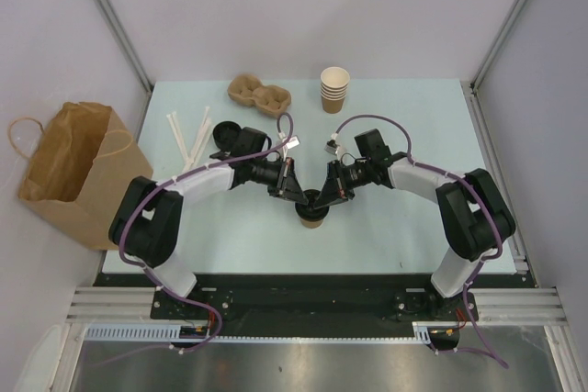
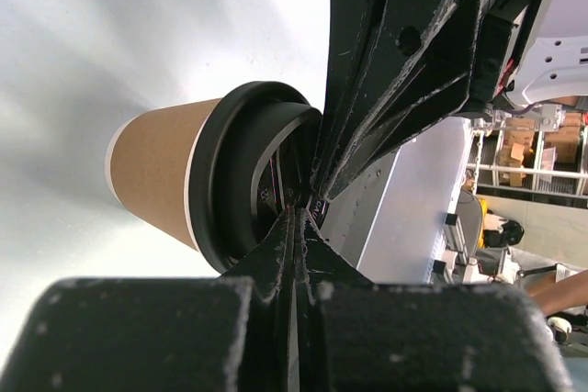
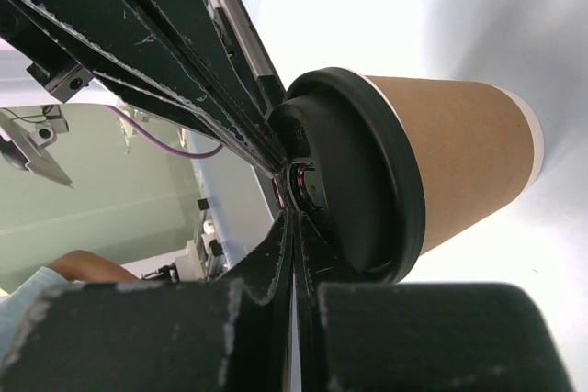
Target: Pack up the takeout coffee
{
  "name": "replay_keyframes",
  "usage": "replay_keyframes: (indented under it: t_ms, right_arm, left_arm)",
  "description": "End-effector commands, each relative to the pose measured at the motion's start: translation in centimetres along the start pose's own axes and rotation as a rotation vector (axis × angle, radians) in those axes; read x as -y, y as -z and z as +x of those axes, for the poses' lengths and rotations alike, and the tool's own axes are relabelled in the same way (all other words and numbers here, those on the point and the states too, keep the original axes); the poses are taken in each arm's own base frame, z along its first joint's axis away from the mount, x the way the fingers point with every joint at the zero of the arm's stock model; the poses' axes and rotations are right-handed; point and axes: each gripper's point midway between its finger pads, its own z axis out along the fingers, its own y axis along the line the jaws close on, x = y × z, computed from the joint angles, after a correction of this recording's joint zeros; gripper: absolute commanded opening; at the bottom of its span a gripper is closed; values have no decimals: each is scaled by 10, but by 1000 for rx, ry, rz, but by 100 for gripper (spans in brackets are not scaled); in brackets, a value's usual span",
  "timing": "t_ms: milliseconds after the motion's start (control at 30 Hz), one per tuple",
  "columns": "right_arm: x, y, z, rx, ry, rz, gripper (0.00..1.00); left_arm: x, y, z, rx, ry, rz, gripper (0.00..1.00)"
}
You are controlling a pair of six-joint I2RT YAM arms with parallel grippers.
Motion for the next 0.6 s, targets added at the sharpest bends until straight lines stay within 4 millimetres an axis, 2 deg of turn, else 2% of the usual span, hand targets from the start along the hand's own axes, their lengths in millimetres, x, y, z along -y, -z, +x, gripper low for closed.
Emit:
replay_keyframes:
  t_ms: [0,333,567]
  right_arm:
    - [47,-7,-2,22,-2,159,0]
    - [55,-8,-2,20,-7,171,0]
    - [57,-9,-3,22,-13,172,0]
  left_arm:
    - [-47,-7,7,-16,-9,-182,0]
    - [-66,-8,15,-50,9,-253,0]
    - [-72,-8,17,-63,11,-272,0]
